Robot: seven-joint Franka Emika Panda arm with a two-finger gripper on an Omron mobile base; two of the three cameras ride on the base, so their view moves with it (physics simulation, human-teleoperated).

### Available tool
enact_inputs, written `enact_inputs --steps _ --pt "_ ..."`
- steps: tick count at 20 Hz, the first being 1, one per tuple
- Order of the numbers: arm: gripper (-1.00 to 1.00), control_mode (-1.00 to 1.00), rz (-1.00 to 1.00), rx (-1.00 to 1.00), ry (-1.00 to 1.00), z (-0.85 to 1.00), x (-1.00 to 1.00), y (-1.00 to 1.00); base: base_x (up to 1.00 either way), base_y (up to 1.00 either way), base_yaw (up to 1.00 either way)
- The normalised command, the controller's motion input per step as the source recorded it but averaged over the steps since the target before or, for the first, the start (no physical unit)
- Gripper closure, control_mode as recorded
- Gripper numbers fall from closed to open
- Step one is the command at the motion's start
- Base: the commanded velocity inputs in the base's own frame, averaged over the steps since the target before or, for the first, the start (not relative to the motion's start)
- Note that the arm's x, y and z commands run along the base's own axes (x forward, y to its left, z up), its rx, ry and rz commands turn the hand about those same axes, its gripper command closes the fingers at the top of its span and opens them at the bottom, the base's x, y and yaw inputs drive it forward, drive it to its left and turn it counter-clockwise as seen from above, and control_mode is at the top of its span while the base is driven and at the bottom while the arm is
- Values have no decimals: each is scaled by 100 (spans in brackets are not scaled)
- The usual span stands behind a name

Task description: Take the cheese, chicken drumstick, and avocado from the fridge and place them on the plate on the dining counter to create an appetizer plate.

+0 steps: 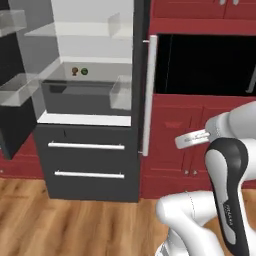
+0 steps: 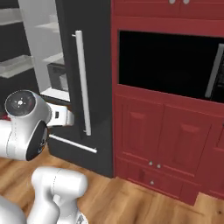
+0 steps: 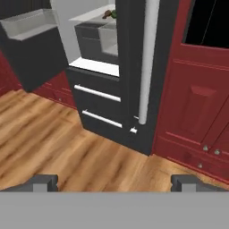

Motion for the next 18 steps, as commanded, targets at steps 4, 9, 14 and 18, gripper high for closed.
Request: enact_inputs --steps 4,9,14,18 --pt "-100 100 0 0 0 0 0 0 3 98 -58" --pt "-100 100 0 0 0 0 0 0 -4 100 -28" --pt "-100 100 0 0 0 0 0 0 -1 90 -16" --pt "-100 100 0 0 0 0 0 0 5 66 -18"
